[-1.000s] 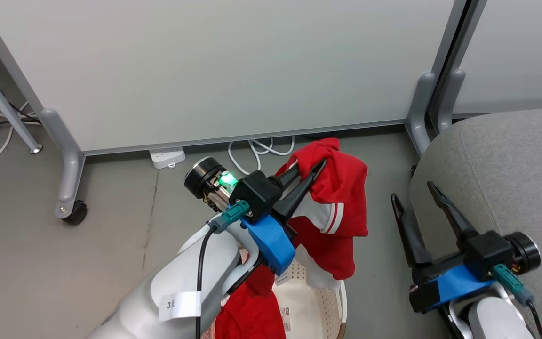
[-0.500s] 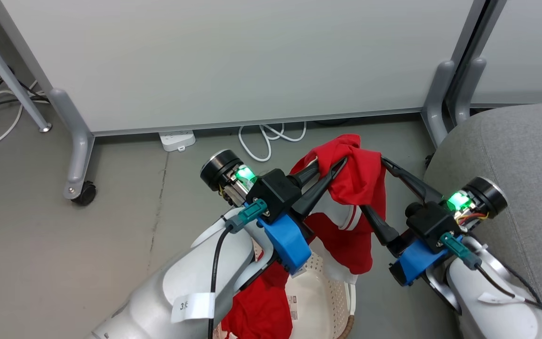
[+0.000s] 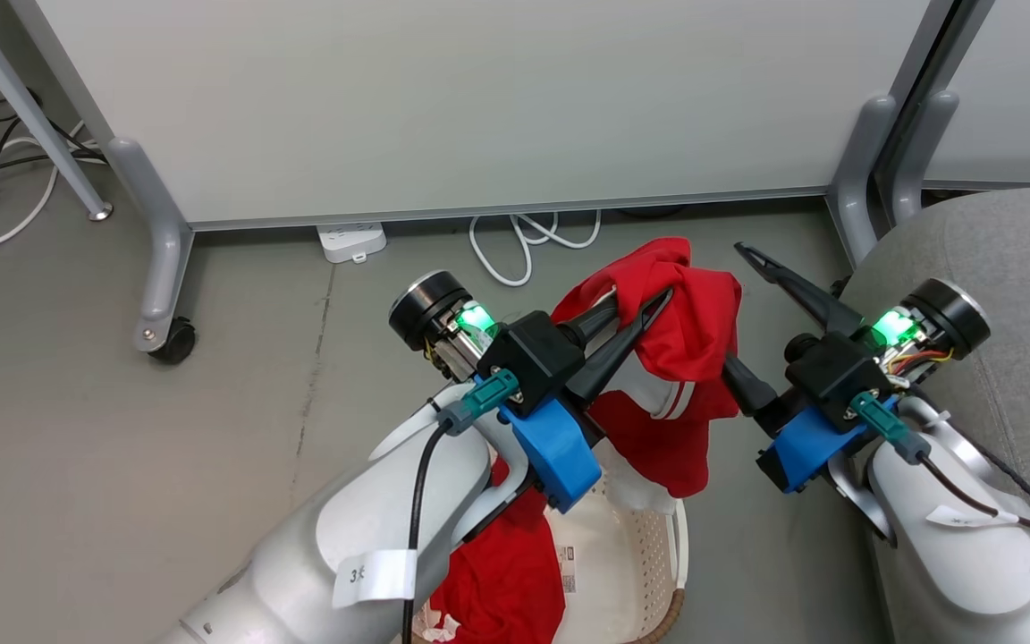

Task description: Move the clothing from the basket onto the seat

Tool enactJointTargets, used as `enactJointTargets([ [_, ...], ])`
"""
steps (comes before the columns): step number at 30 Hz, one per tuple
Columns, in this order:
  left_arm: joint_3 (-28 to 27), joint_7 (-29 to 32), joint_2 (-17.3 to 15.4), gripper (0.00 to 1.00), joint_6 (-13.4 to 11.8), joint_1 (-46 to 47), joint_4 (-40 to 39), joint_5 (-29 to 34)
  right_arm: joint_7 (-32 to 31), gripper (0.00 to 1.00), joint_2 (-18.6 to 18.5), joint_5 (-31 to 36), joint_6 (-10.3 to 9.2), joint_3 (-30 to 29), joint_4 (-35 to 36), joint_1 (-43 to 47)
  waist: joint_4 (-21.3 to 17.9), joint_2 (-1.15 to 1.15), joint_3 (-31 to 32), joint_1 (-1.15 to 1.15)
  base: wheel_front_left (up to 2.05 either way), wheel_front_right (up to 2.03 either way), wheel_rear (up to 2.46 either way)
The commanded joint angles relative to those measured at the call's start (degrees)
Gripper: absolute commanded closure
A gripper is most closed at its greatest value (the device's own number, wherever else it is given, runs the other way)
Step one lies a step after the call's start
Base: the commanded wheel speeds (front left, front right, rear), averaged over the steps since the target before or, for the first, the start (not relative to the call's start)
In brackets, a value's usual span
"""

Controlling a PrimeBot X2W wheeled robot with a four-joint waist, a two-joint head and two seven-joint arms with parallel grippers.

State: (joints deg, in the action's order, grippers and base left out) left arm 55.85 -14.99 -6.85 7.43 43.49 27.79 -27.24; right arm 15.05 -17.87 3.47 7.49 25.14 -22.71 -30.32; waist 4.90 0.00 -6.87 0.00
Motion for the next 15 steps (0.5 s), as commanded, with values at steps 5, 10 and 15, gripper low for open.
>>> enactJointTargets([
  [5, -0.1, -0.3, 0.0, 1.0, 0.1, 0.7, 0.2, 0.3, 0.2, 0.0, -1.3, 0.6, 0.01, 0.6, 0.4, -0.8, -0.2, 0.0, 0.0, 0.0, 0.0, 0.0, 0.0],
  [10, 0.5, -0.3, 0.2, 1.0, 0.1, 1.1, -0.1, 0.3, 0.2, 0.0, -1.8, 0.1, 0.01, 4.0, -1.1, -2.4, 0.0, 0.0, -0.1, 0.0, 0.0, 0.0, 0.0],
  [15, 0.8, -0.3, 0.2, 1.0, 0.1, 1.4, -0.5, 0.3, 0.2, 0.0, -2.1, -1.1, 0.01, 8.0, -3.1, -4.6, 0.1, 0.0, -0.4, 0.0, 0.0, 0.0, 0.0],
])
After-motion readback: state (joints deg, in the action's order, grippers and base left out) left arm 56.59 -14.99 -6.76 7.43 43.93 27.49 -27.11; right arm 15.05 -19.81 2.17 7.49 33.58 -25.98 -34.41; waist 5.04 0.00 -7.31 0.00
